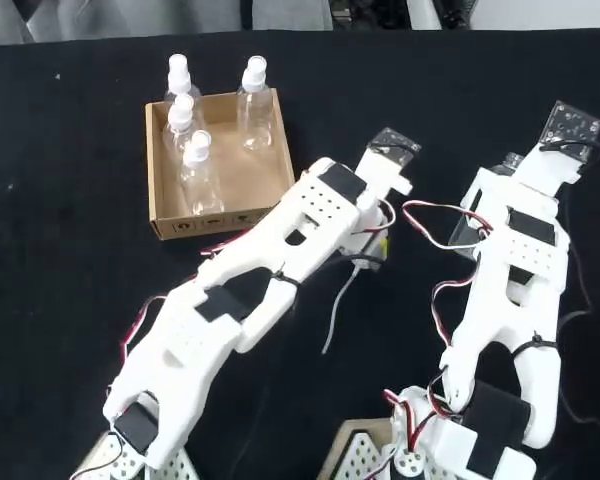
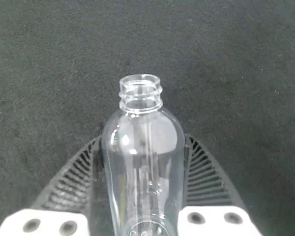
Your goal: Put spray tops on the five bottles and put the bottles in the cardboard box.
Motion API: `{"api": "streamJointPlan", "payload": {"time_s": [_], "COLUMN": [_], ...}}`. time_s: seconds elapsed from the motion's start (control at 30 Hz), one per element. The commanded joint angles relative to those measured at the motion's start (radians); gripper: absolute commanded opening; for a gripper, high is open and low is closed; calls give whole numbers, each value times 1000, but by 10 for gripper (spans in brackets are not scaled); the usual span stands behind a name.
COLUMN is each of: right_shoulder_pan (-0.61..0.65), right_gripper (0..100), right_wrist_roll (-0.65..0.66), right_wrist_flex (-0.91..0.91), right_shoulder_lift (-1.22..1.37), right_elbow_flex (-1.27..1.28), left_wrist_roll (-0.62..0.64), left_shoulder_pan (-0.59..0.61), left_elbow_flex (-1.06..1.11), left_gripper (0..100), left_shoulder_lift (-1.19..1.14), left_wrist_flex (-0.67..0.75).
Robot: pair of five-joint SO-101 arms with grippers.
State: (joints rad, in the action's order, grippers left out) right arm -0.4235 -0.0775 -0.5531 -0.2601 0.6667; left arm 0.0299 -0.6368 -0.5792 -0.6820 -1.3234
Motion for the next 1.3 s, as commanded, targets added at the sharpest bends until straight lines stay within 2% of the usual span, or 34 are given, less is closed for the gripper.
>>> {"api": "streamJointPlan", "payload": {"time_s": [0.0,0.4,0.7,0.9,1.27], "right_shoulder_pan": [-12,6,3,2,2], "right_gripper": [85,85,85,85,85], "right_wrist_roll": [-12,-8,-9,-9,-8], "right_wrist_flex": [28,28,28,28,28], "right_shoulder_lift": [-68,-68,-68,-68,-68], "right_elbow_flex": [-71,-67,-65,-65,-67], "left_wrist_roll": [43,41,43,43,41], "left_shoulder_pan": [-8,-44,-51,-53,-56], "left_elbow_flex": [-110,-216,-216,-240,-242], "left_gripper": [255,255,255,159,52], "left_shoulder_lift": [-23,-166,-170,-180,-170], "left_wrist_flex": [14,17,21,40,35]}}
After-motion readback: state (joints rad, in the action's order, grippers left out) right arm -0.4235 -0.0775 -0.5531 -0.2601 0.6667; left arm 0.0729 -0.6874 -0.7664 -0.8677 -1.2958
